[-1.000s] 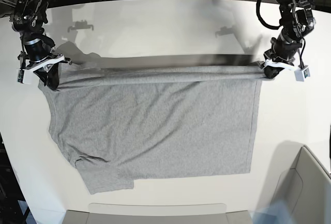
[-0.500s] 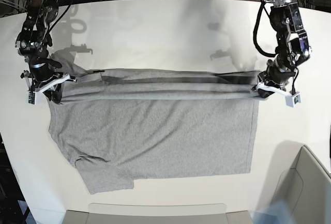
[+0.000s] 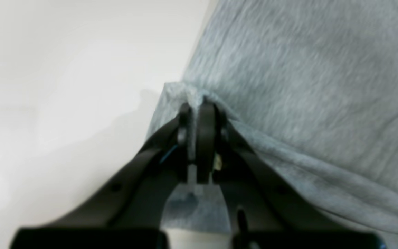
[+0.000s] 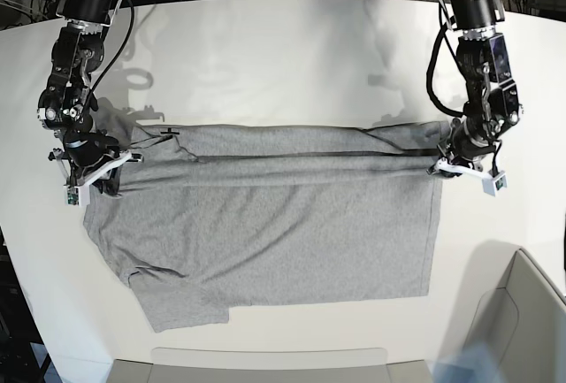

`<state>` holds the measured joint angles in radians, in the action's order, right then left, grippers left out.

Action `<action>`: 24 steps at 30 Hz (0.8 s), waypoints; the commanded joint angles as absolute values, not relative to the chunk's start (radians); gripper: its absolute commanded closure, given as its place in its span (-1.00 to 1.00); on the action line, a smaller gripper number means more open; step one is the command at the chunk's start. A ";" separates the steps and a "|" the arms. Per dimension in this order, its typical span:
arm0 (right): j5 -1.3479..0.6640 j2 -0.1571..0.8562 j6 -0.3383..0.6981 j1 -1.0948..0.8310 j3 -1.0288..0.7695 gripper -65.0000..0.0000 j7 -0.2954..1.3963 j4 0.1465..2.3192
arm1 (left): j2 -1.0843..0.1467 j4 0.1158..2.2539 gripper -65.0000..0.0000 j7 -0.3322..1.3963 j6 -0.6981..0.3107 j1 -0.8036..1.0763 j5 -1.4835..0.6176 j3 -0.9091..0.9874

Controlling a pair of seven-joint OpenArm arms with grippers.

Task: Fold the T-shirt properly
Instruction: 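Lift both shoulder corners and fold the collar edge over the shirt body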

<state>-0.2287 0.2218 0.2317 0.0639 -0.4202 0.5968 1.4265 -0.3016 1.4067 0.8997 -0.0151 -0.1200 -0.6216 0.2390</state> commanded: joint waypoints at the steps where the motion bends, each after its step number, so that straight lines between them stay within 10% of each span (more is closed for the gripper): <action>1: -0.234 0.240 0.228 0.099 -0.424 1.00 0.564 1.437 | -0.320 1.422 1.00 0.858 -0.015 -0.139 -0.619 0.243; 24: -0.162 0.248 0.228 0.237 -0.387 1.00 0.311 1.156 | -0.323 1.290 1.00 0.696 -0.016 -0.202 -0.619 0.151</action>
